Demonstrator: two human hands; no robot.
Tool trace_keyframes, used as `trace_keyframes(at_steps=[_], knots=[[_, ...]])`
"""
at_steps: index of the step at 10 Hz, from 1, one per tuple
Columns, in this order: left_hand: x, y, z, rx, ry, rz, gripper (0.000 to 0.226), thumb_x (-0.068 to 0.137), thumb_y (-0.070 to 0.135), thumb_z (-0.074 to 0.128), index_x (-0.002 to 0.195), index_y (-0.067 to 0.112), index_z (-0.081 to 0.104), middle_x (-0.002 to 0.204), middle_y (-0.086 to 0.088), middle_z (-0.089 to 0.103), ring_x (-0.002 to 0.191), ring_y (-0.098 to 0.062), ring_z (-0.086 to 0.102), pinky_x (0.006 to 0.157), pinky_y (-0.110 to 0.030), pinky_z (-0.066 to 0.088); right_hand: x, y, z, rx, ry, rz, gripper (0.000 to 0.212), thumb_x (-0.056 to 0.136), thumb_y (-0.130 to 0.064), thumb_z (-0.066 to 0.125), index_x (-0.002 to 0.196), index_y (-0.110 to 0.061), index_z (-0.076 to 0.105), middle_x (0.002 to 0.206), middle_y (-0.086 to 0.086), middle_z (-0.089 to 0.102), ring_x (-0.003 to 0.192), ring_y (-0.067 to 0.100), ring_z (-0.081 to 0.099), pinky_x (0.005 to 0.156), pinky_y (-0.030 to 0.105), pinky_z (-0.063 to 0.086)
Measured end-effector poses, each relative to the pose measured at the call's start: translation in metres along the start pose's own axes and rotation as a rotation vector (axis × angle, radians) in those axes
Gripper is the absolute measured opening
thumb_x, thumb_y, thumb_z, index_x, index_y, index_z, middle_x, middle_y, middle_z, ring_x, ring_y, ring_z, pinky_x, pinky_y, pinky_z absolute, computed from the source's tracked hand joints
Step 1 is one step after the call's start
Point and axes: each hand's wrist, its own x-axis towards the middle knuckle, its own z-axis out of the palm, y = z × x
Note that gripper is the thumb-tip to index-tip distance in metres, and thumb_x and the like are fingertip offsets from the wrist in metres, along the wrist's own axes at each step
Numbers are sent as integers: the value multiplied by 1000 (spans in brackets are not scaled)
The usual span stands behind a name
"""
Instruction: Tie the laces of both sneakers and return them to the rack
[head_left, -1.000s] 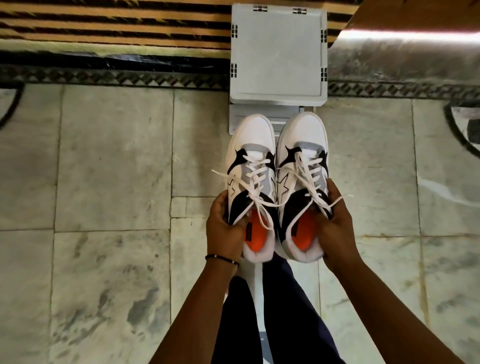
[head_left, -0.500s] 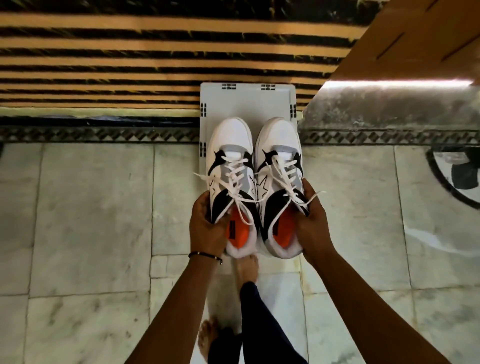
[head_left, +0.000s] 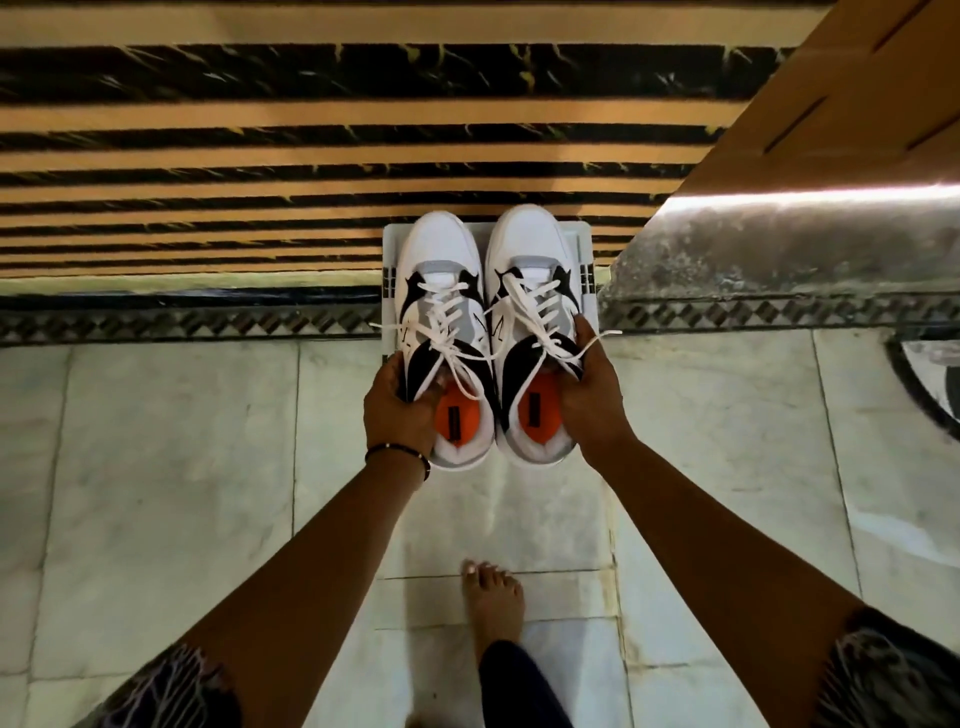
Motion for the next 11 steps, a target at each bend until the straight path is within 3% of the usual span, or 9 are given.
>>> trace_keyframes(at_steps=[1,2,3,5,6,7,8,9,11], knots=[[13,3,4,42,-17,13,44,79,15,66,122,14,58,120,-11,65,112,-25,58,101,-38,44,15,-5,2,14,-6,-50,62,86,1,46,143,-21,34,129,1,57,118,16,53,101,29,39],[26,9,7,48,-23,12,43,79,15,67,121,15,59,115,-7,67,108,-22,59,98,-32,43,26,-5,2,13,-7,-42,58,87,1,45,139,-24,38,119,0,61,111,18,57,98,30,42],[33,13,7,37,-27,10,43,79,14,68,121,14,60,105,1,64,102,-16,57,95,-27,41,28,-4,2,37,-25,-22,59,87,-2,48,141,-23,36,128,6,60,118,22,56,103,35,42],[35,11,10,5,-6,-8,47,78,13,69,123,12,58,116,-6,66,105,-15,57,100,-30,42,31,-3,2,1,-37,-72,55,86,0,47,135,-22,41,119,0,62,108,13,57,96,29,42],[31,14,9,29,-61,19,50,77,13,69,126,12,55,118,-6,64,105,-13,55,99,-28,42,32,0,0,-6,-67,-64,60,83,-3,51,138,-23,38,122,1,62,110,17,58,98,34,45],[25,12,1,154,-132,70,50,77,20,69,125,13,55,119,-8,64,108,-21,59,101,-37,46,23,3,-8,-10,-97,-45,54,83,-13,55,135,-26,43,119,1,65,109,17,61,98,42,48],[0,3,-13,270,-97,182,53,80,30,67,127,11,51,129,-13,58,120,-25,53,105,-42,42,-9,16,-17,-14,-70,-44,54,89,-13,55,139,-24,40,139,1,52,127,15,48,109,41,39],[-54,4,-29,240,-47,277,43,87,27,57,125,7,52,129,-13,57,120,-22,52,105,-38,42,-68,23,-33,-112,-81,-69,56,94,-20,48,146,-24,26,155,-3,29,135,10,32,117,35,24],[-198,46,-71,80,-57,325,35,93,24,47,124,10,54,126,-5,59,115,-9,51,90,2,35,-219,-20,-59,-74,-87,-230,43,94,-1,42,133,-18,48,138,-7,47,129,6,41,99,0,28]])
